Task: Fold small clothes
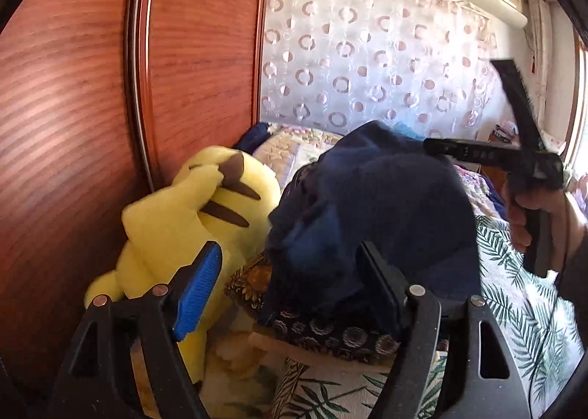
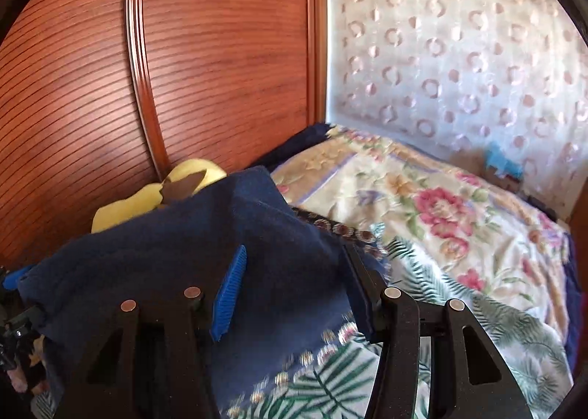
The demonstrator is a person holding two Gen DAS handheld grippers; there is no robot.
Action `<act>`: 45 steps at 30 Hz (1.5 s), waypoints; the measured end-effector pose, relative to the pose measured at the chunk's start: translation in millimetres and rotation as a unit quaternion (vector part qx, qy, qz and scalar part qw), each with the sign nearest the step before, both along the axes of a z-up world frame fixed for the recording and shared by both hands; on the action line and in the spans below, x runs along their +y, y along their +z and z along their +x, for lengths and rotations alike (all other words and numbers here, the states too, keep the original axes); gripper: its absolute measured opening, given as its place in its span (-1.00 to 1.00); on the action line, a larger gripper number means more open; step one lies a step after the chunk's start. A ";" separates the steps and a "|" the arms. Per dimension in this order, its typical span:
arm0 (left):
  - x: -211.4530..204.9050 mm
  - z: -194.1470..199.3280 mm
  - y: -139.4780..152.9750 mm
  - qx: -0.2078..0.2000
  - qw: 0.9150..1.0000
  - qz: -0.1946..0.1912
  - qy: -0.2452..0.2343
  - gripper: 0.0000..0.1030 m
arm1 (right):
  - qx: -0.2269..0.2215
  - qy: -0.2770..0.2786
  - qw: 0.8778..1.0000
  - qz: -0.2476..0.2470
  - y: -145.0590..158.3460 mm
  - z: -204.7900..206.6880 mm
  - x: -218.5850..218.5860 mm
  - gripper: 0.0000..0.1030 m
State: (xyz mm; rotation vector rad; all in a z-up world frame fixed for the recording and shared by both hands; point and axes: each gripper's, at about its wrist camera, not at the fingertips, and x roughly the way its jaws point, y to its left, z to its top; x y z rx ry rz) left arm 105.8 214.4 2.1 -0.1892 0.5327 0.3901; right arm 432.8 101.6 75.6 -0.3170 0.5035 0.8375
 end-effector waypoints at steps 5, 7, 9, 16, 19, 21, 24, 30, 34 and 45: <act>-24.0 -15.4 18.6 -0.021 0.999 0.023 -0.016 0.48 | -0.016 -0.008 0.999 0.032 19.1 -54.4 -35.7 0.05; -36.0 -22.8 25.9 -0.028 0.999 0.027 -0.028 0.48 | -0.027 -0.017 0.999 0.036 20.7 -78.1 -52.3 0.05; -49.6 -30.0 33.0 -0.036 0.998 0.035 -0.041 0.48 | -0.033 -0.025 0.998 0.042 23.8 -103.3 -72.1 0.05; -96.1 -43.8 47.0 -0.050 0.993 0.032 -0.102 0.51 | -0.049 -0.069 0.995 0.061 21.8 -194.9 -143.0 0.05; -116.8 -47.3 52.1 -0.053 0.989 0.031 -0.132 0.54 | -0.051 -0.090 0.992 0.074 22.7 -231.6 -171.8 0.05; -129.9 -50.3 56.6 -0.057 0.987 0.029 -0.150 0.55 | -0.052 -0.107 0.989 0.086 23.6 -251.9 -189.8 0.05; -148.1 -54.5 63.6 -0.063 0.982 0.030 -0.176 0.60 | -0.062 -0.132 0.985 0.093 25.0 -281.7 -210.6 0.05; -179.1 -71.0 83.4 -0.085 0.973 0.036 -0.210 0.78 | -0.078 -0.171 0.976 0.109 31.0 -346.1 -242.4 0.21; -192.9 -82.2 96.8 -0.100 0.971 0.039 -0.213 0.78 | -0.082 -0.186 0.971 0.128 34.3 -379.3 -260.8 0.59; -221.3 -90.8 104.1 -0.086 0.973 0.051 -0.210 0.78 | -0.098 -0.247 0.955 0.132 29.0 -429.0 -264.1 0.82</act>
